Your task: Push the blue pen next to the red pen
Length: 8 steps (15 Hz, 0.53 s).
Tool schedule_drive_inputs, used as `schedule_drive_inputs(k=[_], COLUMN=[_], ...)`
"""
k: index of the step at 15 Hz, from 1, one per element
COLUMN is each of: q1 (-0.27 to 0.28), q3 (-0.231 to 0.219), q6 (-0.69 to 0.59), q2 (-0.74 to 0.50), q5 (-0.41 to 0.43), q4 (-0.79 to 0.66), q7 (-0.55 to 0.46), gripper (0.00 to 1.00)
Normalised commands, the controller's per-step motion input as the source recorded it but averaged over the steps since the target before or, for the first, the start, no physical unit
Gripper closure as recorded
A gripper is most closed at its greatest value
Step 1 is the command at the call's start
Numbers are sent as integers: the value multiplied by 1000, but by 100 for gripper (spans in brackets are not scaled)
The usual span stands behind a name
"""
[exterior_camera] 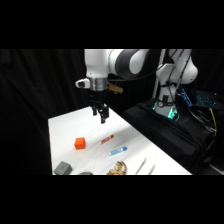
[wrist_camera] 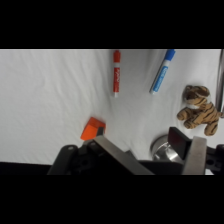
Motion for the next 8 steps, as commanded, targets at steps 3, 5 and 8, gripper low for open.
schedule_drive_inputs(k=[3,5,8], q1=[-13,17,54], q3=[33,58,71], q6=[46,100,170], q2=[51,82,69], q5=[36,55,66], q4=[-2,-30,-58], q7=[28,69,129], gripper=[0,0,0])
